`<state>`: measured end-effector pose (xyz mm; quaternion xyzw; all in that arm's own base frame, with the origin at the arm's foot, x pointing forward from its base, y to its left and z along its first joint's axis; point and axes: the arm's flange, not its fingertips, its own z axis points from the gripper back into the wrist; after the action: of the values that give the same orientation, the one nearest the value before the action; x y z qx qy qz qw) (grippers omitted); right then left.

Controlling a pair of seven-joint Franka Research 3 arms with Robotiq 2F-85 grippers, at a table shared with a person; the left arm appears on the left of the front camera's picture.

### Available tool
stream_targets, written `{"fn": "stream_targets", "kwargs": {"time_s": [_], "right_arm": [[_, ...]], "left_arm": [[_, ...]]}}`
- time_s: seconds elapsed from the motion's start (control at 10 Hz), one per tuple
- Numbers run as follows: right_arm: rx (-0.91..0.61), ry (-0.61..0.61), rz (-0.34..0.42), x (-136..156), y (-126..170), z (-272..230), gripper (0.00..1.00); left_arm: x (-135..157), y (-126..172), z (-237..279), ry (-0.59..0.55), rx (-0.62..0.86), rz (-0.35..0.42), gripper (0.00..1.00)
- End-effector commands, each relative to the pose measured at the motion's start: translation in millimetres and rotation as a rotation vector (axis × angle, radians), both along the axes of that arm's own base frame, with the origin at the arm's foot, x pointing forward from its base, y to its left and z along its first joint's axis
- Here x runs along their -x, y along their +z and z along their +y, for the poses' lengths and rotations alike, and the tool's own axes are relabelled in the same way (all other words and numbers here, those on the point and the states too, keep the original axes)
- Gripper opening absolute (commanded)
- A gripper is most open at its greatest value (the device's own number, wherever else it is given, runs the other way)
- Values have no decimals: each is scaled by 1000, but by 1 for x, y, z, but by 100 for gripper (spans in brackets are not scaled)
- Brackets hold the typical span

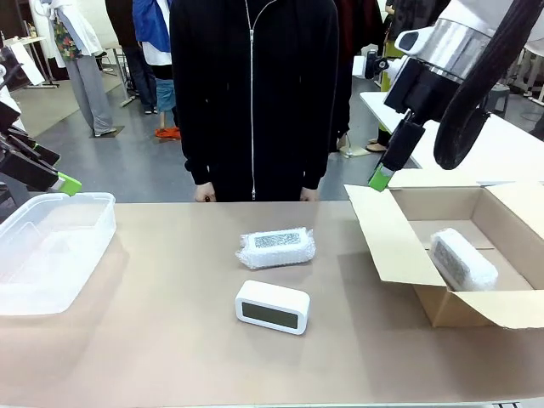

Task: Separate and place wrapped and unwrapped clocks.
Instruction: Pick up the Digital clock indicated by the person.

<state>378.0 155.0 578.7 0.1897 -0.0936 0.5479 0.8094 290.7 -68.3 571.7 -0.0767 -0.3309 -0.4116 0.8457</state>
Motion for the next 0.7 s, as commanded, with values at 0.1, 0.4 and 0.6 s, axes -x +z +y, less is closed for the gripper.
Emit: {"fn": "stream_targets", "kwargs": {"time_s": [0.1, 0.4, 0.6], "right_arm": [[-131, 31, -10, 14, -3, -5, 100], [-123, 88, -120, 18, -4, -6, 100], [-133, 22, -220, 20, -3, -6, 100]], "left_arm": [[0, 0, 0, -5, 6, 2, 100], [0, 0, 0, -5, 6, 2, 100], [0, 0, 0, -5, 6, 2, 100]]}}
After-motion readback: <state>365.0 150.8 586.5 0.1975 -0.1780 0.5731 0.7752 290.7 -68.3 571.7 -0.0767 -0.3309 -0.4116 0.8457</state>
